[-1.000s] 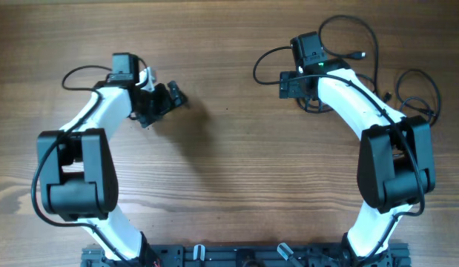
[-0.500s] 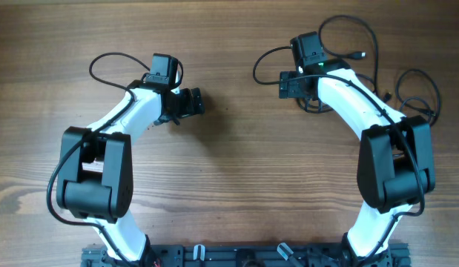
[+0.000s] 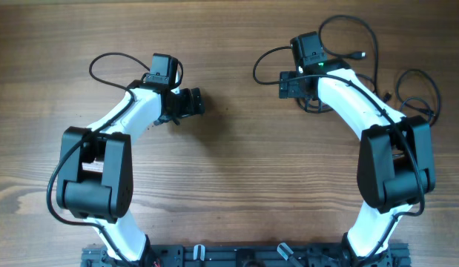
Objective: Untangle cables
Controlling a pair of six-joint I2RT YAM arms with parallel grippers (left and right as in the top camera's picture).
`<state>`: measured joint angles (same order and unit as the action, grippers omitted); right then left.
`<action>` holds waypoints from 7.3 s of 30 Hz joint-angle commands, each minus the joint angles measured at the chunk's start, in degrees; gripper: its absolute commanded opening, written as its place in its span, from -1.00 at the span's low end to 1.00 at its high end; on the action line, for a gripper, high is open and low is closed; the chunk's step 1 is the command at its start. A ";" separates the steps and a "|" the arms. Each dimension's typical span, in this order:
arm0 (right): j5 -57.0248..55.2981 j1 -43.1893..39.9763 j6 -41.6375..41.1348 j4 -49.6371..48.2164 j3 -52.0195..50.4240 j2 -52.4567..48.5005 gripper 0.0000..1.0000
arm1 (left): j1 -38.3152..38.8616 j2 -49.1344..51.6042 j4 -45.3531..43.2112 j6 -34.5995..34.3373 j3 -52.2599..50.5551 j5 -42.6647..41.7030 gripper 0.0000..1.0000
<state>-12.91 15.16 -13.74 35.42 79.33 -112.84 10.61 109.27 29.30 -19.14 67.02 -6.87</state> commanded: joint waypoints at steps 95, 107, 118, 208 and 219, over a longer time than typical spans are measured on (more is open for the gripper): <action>0.37 0.04 0.07 -2.38 0.79 15.41 0.99 | 0.15 0.61 0.00 0.70 -0.50 0.76 1.00; 0.37 0.02 0.09 -1.70 0.79 38.73 1.00 | 0.15 0.61 0.00 0.70 -0.50 0.76 1.00; 0.37 0.02 0.07 -1.68 0.79 56.76 0.99 | 0.15 0.61 0.00 0.72 -0.50 0.76 1.00; 14.27 -6.99 15.06 -35.63 -79.03 112.63 0.99 | 0.15 0.61 0.00 0.72 -0.50 0.76 1.00; 14.27 -6.99 15.06 -35.63 -79.03 112.63 1.00 | 0.15 0.61 0.00 0.72 -0.50 0.76 1.00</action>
<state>1.91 8.51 0.36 0.01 0.34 -0.67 10.61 109.27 29.47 -19.16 67.02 -6.68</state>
